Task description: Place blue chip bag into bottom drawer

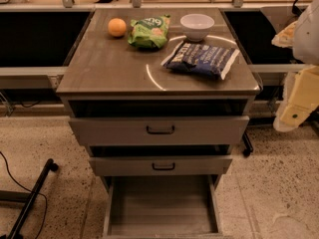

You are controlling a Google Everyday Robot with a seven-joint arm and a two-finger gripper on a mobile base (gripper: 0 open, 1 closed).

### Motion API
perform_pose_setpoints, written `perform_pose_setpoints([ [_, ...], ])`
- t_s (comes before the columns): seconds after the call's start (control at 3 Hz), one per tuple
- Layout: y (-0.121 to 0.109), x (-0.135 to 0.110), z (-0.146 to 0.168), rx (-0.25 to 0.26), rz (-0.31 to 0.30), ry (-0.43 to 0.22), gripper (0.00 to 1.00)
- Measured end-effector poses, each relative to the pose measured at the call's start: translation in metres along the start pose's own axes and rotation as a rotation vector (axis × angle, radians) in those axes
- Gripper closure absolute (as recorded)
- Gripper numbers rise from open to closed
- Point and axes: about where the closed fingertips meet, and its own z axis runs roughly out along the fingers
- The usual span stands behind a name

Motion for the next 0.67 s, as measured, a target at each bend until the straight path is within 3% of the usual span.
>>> perform_pose_setpoints([
  [0.33,0.000,0.000,0.000,0.001,0.000,0.000,0.00],
  [0.67,-0.018,-0.015,0.014,0.004,0.007,-0.045,0.00],
])
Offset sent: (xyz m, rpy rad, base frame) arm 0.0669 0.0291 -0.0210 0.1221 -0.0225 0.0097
